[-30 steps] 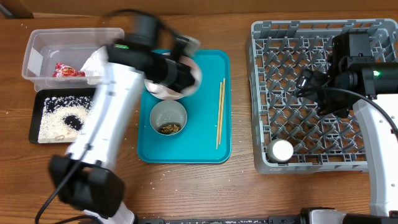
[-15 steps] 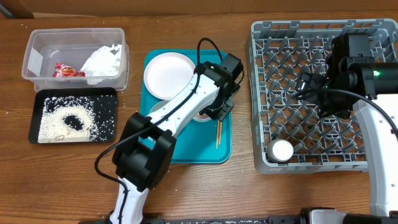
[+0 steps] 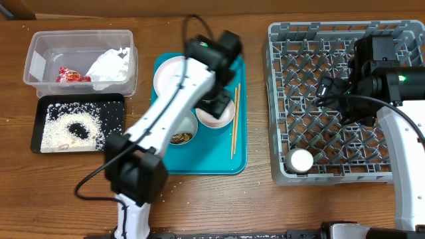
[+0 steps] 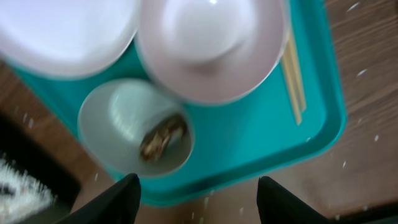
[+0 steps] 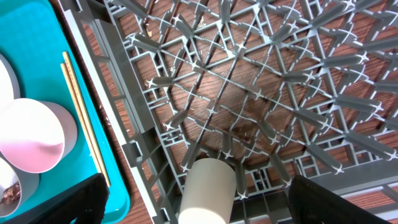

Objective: Sort waste into correct bins and load items into the dishwasher
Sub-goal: 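Grasp the white bowl with food scraps using the left gripper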

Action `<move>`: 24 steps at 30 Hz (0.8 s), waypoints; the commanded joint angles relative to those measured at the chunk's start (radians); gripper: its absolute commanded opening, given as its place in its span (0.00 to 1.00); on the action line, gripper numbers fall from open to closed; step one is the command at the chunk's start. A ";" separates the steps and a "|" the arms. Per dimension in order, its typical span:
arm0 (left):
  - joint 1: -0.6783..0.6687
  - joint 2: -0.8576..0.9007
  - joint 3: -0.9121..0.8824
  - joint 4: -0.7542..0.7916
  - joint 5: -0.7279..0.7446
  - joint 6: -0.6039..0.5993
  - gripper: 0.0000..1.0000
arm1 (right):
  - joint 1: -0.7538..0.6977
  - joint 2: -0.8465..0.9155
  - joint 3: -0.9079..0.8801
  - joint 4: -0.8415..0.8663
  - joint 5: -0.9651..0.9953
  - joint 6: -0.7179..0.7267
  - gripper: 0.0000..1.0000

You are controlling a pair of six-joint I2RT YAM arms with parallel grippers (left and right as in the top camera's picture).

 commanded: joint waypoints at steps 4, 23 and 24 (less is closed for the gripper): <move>0.058 -0.140 -0.103 -0.026 -0.008 -0.055 0.62 | -0.003 0.000 -0.003 0.006 0.005 -0.007 0.95; 0.077 -0.242 -0.765 0.572 0.092 0.211 0.42 | -0.003 0.000 -0.003 0.020 0.005 -0.007 0.96; 0.074 -0.241 -0.766 0.572 0.097 0.211 0.41 | -0.003 0.000 -0.003 0.020 0.005 -0.007 0.96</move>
